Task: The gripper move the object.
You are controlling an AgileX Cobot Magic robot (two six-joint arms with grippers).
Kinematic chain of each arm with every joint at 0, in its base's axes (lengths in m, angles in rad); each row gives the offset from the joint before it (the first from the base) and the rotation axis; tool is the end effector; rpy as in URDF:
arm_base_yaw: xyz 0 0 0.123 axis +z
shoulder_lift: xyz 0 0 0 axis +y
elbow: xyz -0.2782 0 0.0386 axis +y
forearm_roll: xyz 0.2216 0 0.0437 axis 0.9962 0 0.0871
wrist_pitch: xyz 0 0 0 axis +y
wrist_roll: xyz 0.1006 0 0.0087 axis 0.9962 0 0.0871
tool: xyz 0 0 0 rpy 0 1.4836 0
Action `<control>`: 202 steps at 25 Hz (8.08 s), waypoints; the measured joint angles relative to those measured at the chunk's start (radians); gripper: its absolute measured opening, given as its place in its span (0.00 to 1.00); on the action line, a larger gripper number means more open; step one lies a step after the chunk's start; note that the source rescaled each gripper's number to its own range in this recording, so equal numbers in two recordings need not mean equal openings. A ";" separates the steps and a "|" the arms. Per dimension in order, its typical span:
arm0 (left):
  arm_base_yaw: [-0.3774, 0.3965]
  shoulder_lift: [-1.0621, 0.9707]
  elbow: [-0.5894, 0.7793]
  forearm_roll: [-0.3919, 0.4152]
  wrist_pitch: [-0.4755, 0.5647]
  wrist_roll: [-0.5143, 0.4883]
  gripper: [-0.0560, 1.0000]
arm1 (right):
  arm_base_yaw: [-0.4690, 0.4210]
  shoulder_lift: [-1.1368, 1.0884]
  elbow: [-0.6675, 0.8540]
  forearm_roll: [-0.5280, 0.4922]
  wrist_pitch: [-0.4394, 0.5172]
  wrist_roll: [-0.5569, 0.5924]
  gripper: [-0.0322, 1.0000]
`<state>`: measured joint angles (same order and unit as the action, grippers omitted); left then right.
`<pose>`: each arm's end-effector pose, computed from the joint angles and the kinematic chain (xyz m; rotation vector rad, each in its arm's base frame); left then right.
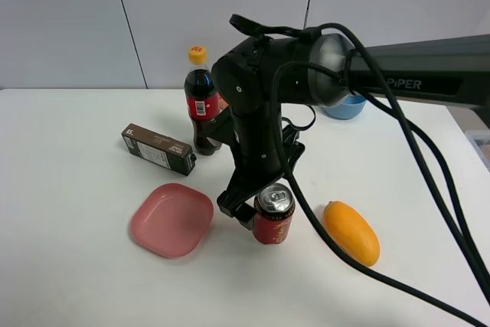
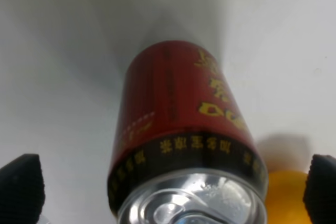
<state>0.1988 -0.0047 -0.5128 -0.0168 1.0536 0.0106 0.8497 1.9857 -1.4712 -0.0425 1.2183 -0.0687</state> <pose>-0.0159 -0.0047 0.2640 -0.1891 2.0125 0.1128 0.2369 0.2634 0.1904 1.3900 -2.7550 0.1001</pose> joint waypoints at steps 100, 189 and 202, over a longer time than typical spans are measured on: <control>0.000 0.000 0.000 0.000 0.000 0.000 1.00 | -0.504 -0.225 0.037 -0.132 -0.268 0.291 0.04; 0.000 0.000 0.000 0.000 0.000 0.000 1.00 | -0.386 -0.145 -0.696 -0.083 0.004 0.167 0.82; 0.000 0.000 0.000 0.000 0.000 0.000 1.00 | -0.401 -0.372 -0.696 -0.305 0.005 0.099 0.82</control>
<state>0.1988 -0.0047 -0.5128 -0.0164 1.0536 0.0106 0.4483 1.6135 -2.1671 -0.3471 1.2232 0.0305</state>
